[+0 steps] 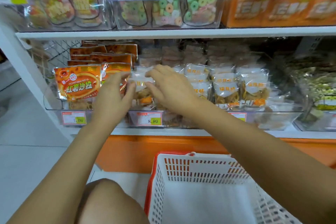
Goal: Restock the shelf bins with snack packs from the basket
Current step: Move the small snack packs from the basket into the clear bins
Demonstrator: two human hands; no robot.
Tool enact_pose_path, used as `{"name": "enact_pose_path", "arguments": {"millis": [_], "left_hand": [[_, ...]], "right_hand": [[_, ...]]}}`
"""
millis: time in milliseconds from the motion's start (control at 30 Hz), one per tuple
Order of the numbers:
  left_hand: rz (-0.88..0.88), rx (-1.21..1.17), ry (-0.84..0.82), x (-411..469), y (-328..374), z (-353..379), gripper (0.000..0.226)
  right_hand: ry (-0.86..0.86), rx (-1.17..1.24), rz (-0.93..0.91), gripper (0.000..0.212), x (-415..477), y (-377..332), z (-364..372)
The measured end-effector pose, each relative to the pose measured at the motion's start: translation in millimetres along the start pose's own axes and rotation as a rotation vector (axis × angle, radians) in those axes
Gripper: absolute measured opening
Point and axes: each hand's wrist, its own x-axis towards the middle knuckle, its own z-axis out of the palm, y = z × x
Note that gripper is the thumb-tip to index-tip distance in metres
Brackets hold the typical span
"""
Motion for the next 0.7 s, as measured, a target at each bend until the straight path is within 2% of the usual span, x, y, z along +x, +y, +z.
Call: {"name": "enact_pose_path", "arguments": {"millis": [100, 233, 333, 400, 467, 533, 567, 700], "left_hand": [[0.029, -0.092, -0.095, -12, 41, 13, 0.011], [0.157, -0.056, -0.247, -19, 75, 42, 0.026], [0.195, 0.025, -0.371, -23, 84, 72, 0.020], [0.199, 0.079, -0.429, -27, 84, 88, 0.013], [0.212, 0.106, -0.424, -29, 82, 97, 0.012], [0.215, 0.115, -0.404, -30, 83, 100, 0.012], [0.207, 0.118, -0.401, -30, 85, 101, 0.012], [0.171, 0.125, -0.399, -29, 89, 102, 0.015]], "right_hand": [[0.057, -0.003, 0.112, 0.029, -47, 28, -28], [0.145, -0.057, 0.280, 0.025, -109, 79, -56], [0.172, -0.089, 0.550, 0.019, -147, 119, -64], [0.100, -0.077, 0.786, 0.029, -164, 142, -66], [-0.023, -0.028, 0.949, 0.049, -174, 158, -67], [-0.089, 0.013, 0.991, 0.064, -175, 168, -67], [-0.108, 0.012, 0.985, 0.065, -173, 171, -66], [-0.131, 0.078, 0.968, 0.044, -156, 169, -62]]}}
